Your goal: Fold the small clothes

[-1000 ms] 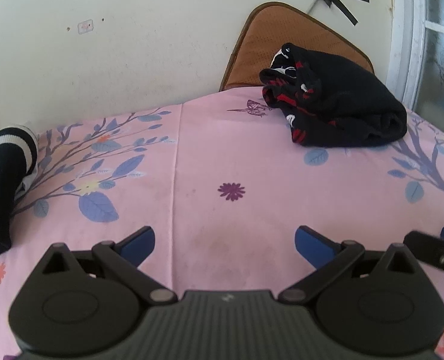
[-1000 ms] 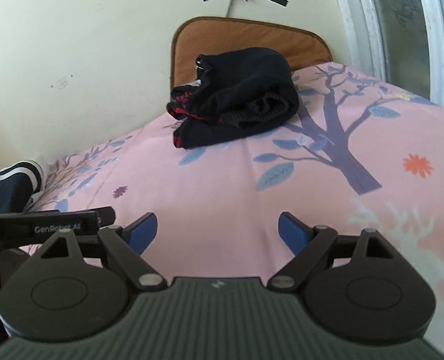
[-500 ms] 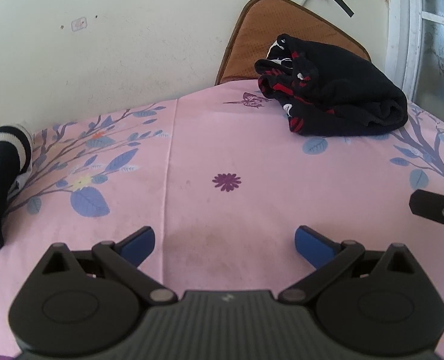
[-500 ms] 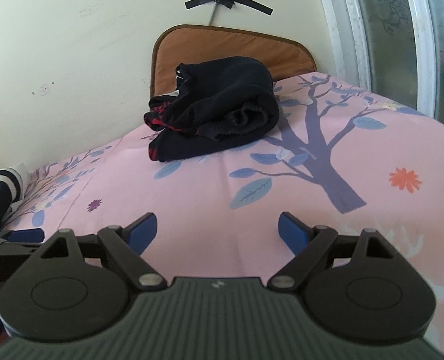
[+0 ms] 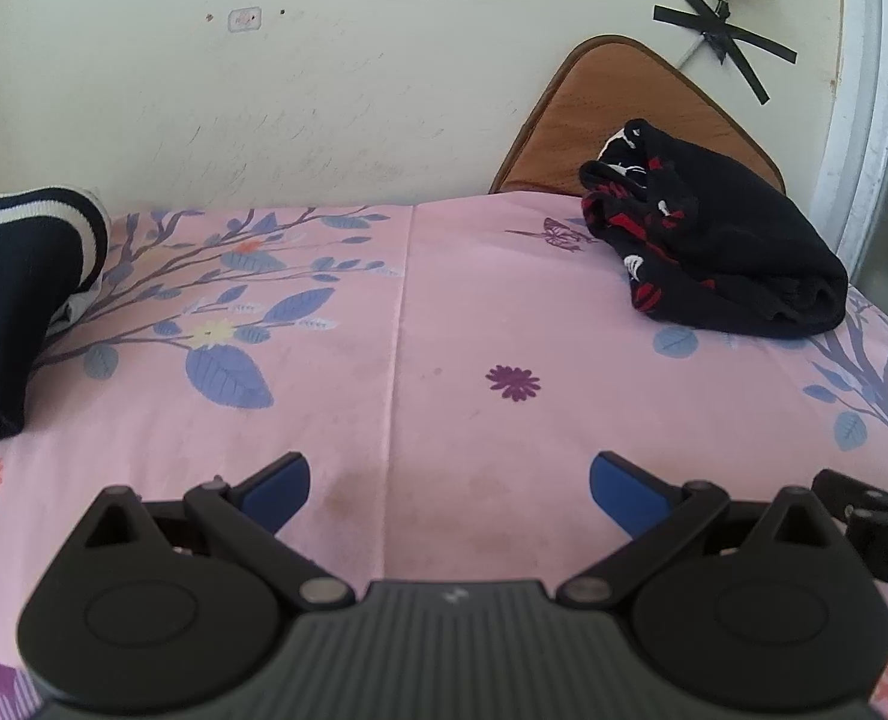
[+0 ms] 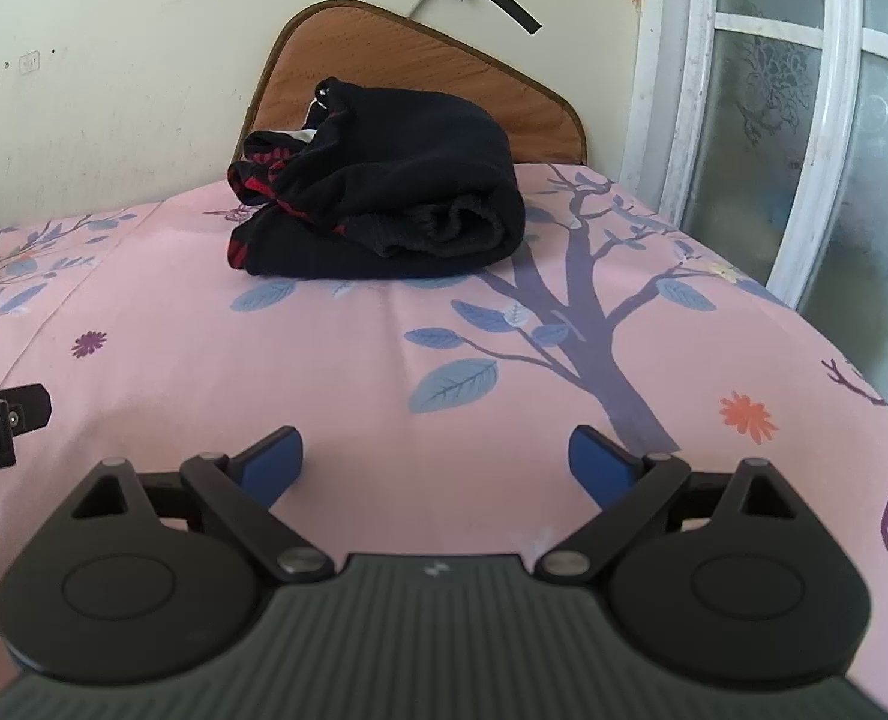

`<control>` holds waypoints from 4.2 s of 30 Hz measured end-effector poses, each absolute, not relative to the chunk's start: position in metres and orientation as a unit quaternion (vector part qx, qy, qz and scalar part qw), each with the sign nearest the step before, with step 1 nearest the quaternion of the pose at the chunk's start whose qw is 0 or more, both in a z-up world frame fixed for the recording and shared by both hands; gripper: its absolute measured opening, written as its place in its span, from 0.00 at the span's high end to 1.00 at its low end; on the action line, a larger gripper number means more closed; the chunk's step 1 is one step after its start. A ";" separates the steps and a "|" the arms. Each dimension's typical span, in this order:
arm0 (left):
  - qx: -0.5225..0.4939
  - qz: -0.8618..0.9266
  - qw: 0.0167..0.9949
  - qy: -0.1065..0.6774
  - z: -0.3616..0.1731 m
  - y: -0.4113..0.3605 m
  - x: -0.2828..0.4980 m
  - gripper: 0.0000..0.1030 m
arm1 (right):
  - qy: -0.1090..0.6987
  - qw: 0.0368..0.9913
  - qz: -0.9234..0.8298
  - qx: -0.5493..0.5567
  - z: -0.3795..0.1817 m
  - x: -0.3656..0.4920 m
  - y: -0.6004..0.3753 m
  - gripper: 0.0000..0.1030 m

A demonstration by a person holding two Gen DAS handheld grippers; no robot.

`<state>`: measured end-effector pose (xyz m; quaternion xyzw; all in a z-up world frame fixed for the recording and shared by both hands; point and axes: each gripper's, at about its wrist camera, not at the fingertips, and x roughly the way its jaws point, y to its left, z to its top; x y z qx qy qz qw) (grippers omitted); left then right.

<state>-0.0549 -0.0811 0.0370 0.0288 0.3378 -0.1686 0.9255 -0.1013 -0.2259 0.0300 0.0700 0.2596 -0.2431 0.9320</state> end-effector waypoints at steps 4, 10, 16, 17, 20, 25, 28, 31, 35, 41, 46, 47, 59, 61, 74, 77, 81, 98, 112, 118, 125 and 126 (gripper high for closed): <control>0.026 -0.168 0.926 0.338 0.037 -0.080 -0.056 0.00 | 0.262 0.931 -0.245 0.073 0.031 -0.101 -0.224 0.06; 0.026 -0.168 0.926 0.337 0.037 -0.081 -0.056 0.00 | 0.260 0.934 -0.233 0.077 0.037 -0.103 -0.218 0.06; 0.025 -0.166 0.927 0.335 0.037 -0.080 -0.057 0.00 | 0.256 0.939 -0.219 0.072 0.043 -0.105 -0.208 0.06; 0.025 -0.165 0.927 0.335 0.037 -0.080 -0.057 0.00 | 0.255 0.939 -0.217 0.072 0.043 -0.106 -0.207 0.06; 0.026 -0.164 0.929 0.332 0.038 -0.080 -0.058 0.00 | 0.255 0.940 -0.214 0.071 0.044 -0.106 -0.205 0.06; 0.029 -0.163 0.932 0.322 0.039 -0.080 -0.062 0.00 | 0.258 0.940 -0.209 0.073 0.043 -0.107 -0.201 0.06; 0.032 -0.163 0.935 0.313 0.041 -0.081 -0.064 0.00 | 0.259 0.941 -0.208 0.073 0.043 -0.108 -0.200 0.06; 0.039 -0.163 0.937 0.306 0.042 -0.083 -0.067 0.00 | 0.260 0.940 -0.208 0.075 0.042 -0.108 -0.200 0.06; 0.046 -0.165 0.939 0.299 0.042 -0.085 -0.069 0.00 | 0.260 0.940 -0.208 0.078 0.042 -0.109 -0.201 0.06; 0.046 -0.168 0.946 0.274 0.046 -0.082 -0.077 0.00 | 0.263 0.939 -0.207 0.078 0.041 -0.110 -0.201 0.06; 0.047 -0.172 0.945 0.275 0.047 -0.082 -0.076 0.00 | 0.265 0.937 -0.213 0.083 0.041 -0.114 -0.207 0.06; 0.046 -0.172 0.945 0.275 0.047 -0.082 -0.076 0.00 | 0.265 0.936 -0.215 0.083 0.041 -0.115 -0.208 0.06; 0.055 -0.182 0.944 0.270 0.048 -0.084 -0.080 0.00 | 0.260 0.933 -0.232 0.095 0.042 -0.128 -0.222 0.06; 0.058 -0.183 0.944 0.270 0.048 -0.085 -0.080 0.00 | 0.259 0.933 -0.232 0.095 0.042 -0.129 -0.222 0.06; 0.123 -0.179 0.925 0.311 0.057 -0.107 -0.096 0.00 | 0.252 0.939 -0.194 0.128 0.048 -0.150 -0.216 0.06; 0.129 -0.180 0.927 0.303 0.067 -0.106 -0.106 0.00 | 0.250 0.942 -0.184 0.126 0.051 -0.158 -0.210 0.06; 0.128 -0.183 0.923 0.312 0.074 -0.104 -0.113 0.00 | 0.247 0.944 -0.169 0.139 0.054 -0.167 -0.207 0.06; 0.109 -0.183 0.919 0.333 0.088 -0.090 -0.123 0.00 | 0.244 0.949 -0.134 0.151 0.064 -0.171 -0.198 0.06; 0.122 -0.157 0.923 0.330 0.089 -0.083 -0.126 0.00 | 0.239 0.947 -0.132 0.167 0.062 -0.172 -0.199 0.06; 0.119 -0.153 0.914 0.356 0.081 -0.080 -0.124 0.00 | 0.244 0.946 -0.126 0.173 0.060 -0.169 -0.199 0.06; 0.121 -0.155 0.908 0.371 0.074 -0.081 -0.122 0.00 | 0.246 0.944 -0.127 0.182 0.058 -0.169 -0.203 0.06; 0.121 -0.154 0.907 0.373 0.073 -0.081 -0.121 0.00 | 0.246 0.943 -0.126 0.184 0.058 -0.169 -0.203 0.06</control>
